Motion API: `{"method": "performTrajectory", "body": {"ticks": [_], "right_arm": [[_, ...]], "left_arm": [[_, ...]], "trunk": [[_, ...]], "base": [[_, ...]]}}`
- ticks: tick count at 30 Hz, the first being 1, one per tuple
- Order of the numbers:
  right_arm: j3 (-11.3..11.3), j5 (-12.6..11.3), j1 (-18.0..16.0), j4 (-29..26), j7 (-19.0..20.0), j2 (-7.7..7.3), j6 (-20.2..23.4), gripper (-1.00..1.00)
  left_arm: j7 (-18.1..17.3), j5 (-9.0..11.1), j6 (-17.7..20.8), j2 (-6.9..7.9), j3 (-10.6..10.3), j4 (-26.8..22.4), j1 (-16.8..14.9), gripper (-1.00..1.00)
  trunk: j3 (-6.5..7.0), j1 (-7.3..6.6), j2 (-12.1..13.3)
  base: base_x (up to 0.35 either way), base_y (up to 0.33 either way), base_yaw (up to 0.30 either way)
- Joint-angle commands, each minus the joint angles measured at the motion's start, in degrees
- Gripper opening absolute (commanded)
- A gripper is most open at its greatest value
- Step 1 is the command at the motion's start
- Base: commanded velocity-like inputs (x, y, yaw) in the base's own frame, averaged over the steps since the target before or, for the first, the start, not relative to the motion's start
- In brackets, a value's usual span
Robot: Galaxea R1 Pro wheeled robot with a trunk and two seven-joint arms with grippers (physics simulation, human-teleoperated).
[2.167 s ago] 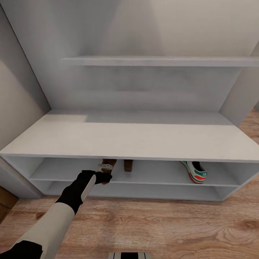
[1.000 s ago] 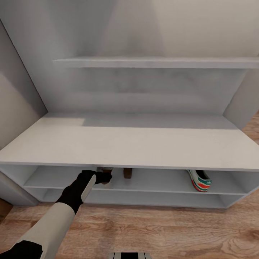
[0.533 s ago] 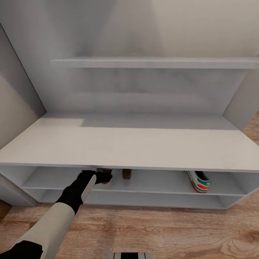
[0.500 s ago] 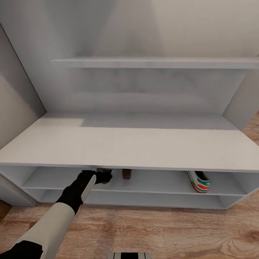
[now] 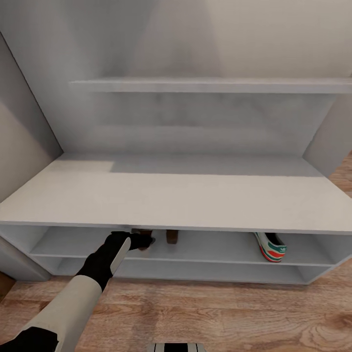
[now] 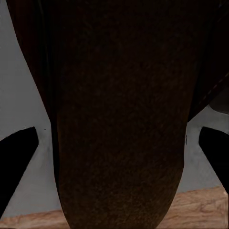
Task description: Pick up the two gym shoes and the two sandals from the corridor floor and place them onto the hallstand (shoe rack) in the corridor, making sure they are on the rack and not on the floor. Arrange them so the two gym shoes are next to each other and the two sandals are next to each other.
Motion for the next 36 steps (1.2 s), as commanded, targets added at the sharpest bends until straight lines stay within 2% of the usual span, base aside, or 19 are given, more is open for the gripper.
{"method": "performTrajectory", "body": {"ticks": [1,23,36], "right_arm": [[-0.04,0.6,-0.07,-0.05,0.18,0.0,0.34,-1.0],[-0.03,0.6,-0.07,-0.05,0.18,0.0,0.34,-1.0],[-0.06,0.6,-0.07,-0.11,0.18,0.01,0.34,-1.0]], "left_arm": [[-0.01,0.08,0.25,0.01,-0.03,-0.05,-0.02,1.0],[-0.01,0.08,0.17,0.01,-0.04,-0.05,-0.02,1.0],[-0.01,0.08,0.17,0.01,-0.04,-0.05,-0.02,1.0]], "trunk": [[-0.05,-0.01,-0.02],[-0.05,-0.01,-0.02],[-0.05,-0.01,-0.02]], "base": [[0.0,0.0,0.0],[-0.005,0.0,0.0],[-0.312,0.0,0.0]]}}
